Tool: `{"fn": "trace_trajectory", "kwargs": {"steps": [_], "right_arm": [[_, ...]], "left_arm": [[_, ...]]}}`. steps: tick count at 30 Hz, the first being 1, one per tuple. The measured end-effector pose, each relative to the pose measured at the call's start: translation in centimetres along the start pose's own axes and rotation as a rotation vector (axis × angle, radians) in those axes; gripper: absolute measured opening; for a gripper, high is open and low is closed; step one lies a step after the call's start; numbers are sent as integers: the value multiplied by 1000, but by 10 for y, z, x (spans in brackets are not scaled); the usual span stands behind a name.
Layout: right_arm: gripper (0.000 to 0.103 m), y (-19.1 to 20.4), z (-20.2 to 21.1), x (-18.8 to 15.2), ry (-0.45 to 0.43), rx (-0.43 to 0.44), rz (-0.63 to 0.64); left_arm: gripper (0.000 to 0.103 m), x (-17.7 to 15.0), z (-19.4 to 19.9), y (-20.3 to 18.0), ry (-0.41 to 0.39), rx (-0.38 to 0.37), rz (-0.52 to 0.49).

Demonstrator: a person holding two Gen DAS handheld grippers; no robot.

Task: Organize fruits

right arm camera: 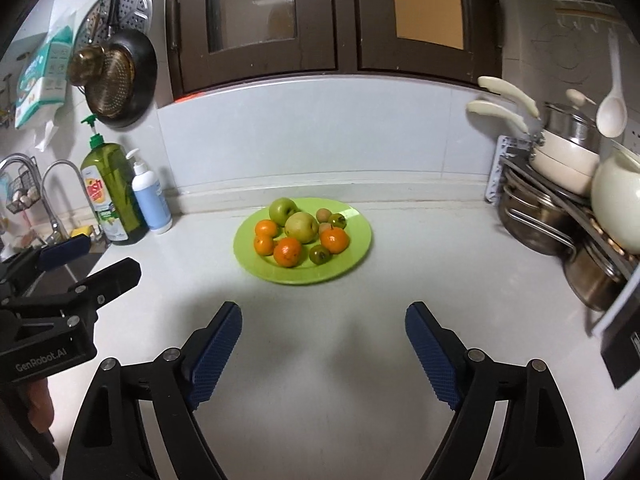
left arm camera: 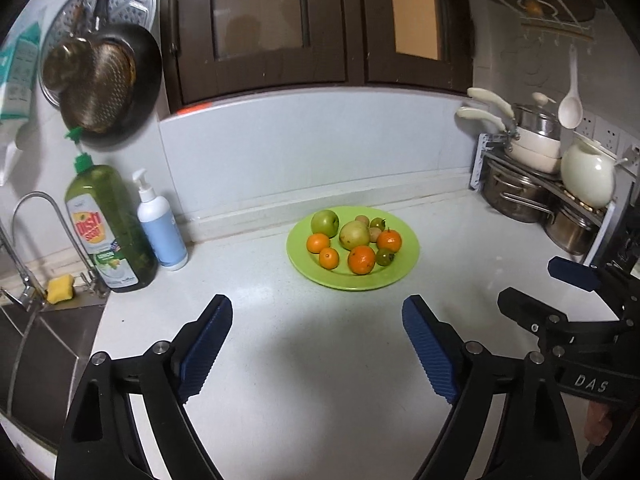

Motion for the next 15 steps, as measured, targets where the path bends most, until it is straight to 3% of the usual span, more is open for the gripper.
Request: {"fn": "trace_trajectory", "kwargs": {"steps": [15], "right_arm": [[86, 6, 59, -11, -99, -47, 27]], "left_arm": [[103, -12, 44, 2, -60, 59, 23]]}}
Point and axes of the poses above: each gripper's, at about its wrist camera, not at the fingertips, and z roughly against the way its jaws point, y to its left, x to its top, the point moved 1 cm from there along -z, roughly the way its jaws point, and after that the axes turned 2 degrees about -y, right-handed, at the moved point
